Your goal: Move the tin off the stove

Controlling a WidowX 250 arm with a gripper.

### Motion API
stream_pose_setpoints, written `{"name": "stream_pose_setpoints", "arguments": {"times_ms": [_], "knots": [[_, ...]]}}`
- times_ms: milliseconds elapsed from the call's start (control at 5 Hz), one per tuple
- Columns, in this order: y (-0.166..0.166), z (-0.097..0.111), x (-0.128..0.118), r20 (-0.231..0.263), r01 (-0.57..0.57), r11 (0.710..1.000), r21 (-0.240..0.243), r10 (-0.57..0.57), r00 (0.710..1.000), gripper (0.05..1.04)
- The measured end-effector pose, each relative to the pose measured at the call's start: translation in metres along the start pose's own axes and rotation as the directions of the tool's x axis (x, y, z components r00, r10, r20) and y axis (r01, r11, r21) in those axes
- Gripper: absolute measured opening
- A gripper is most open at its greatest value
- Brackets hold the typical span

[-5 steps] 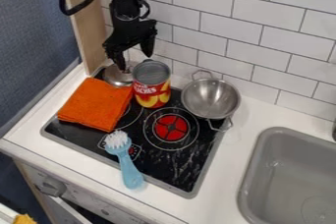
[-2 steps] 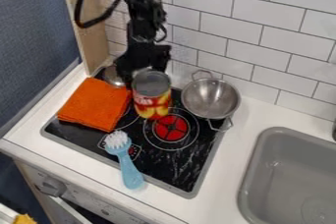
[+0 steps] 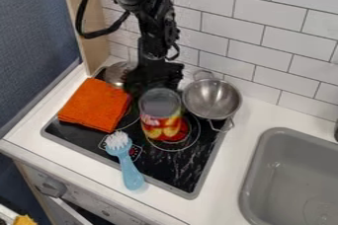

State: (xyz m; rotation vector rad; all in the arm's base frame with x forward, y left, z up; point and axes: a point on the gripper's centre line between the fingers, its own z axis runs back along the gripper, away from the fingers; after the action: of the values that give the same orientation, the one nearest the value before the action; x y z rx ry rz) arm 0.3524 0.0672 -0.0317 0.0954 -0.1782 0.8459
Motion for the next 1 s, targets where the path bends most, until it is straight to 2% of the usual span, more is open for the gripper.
{"name": "stream_pose_setpoints", "arguments": {"times_ms": [200, 400, 600, 1000], "knots": [[0.005, 0.009, -0.024, -0.015, 0.030, 0.999, -0.018, -0.030, 0.999, 0.999], [0.012, 0.012, -0.052, -0.060, 0.032, 0.999, -0.023, -0.033, 0.998, 1.000], [0.011, 0.015, -0.080, -0.082, 0.064, 0.998, -0.028, -0.066, 0.994, 0.999], [0.013, 0.012, -0.107, -0.093, 0.112, 0.994, -0.011, -0.112, 0.989, 0.999]]}}
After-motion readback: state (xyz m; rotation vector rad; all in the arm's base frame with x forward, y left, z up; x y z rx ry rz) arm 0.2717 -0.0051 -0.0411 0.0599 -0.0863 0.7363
